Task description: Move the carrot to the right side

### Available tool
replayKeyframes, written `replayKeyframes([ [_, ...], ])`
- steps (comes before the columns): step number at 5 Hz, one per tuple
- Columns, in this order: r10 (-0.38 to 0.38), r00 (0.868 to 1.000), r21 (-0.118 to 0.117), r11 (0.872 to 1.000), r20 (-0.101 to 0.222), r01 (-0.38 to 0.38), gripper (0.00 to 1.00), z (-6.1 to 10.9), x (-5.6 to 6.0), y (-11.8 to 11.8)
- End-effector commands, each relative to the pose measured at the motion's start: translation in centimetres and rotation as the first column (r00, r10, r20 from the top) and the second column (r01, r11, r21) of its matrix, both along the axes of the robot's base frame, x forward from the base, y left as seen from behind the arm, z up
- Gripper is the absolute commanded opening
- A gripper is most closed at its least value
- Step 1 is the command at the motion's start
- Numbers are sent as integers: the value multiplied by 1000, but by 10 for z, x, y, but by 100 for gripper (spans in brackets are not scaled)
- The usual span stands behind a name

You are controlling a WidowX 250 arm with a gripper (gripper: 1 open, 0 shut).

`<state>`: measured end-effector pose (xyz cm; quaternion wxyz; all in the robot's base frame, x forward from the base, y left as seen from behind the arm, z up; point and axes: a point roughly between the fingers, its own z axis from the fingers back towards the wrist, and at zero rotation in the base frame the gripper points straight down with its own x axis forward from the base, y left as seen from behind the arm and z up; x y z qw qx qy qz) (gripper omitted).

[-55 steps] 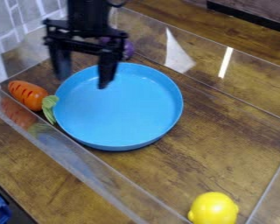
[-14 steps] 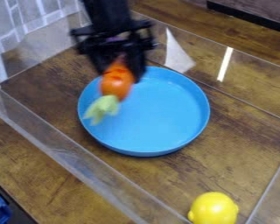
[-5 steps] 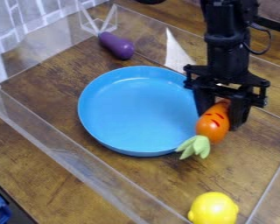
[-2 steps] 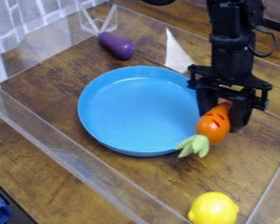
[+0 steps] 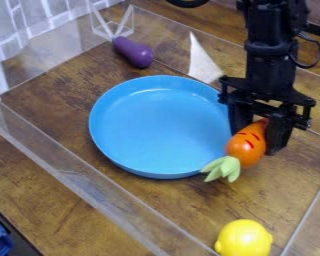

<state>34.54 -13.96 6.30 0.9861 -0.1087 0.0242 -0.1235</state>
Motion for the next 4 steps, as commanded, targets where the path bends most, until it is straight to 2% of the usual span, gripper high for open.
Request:
replayKeyframes([
  [1,-21,998,-16,1000,66,22,0,24,5,-2],
  [2,-31,998,-15,999,62,31,0,26,4,-2],
  [3,-32,997,-17,999,65,33,100,25,7,-3],
  [4,-30,995,-16,999,91,31,100,36,9,-2],
])
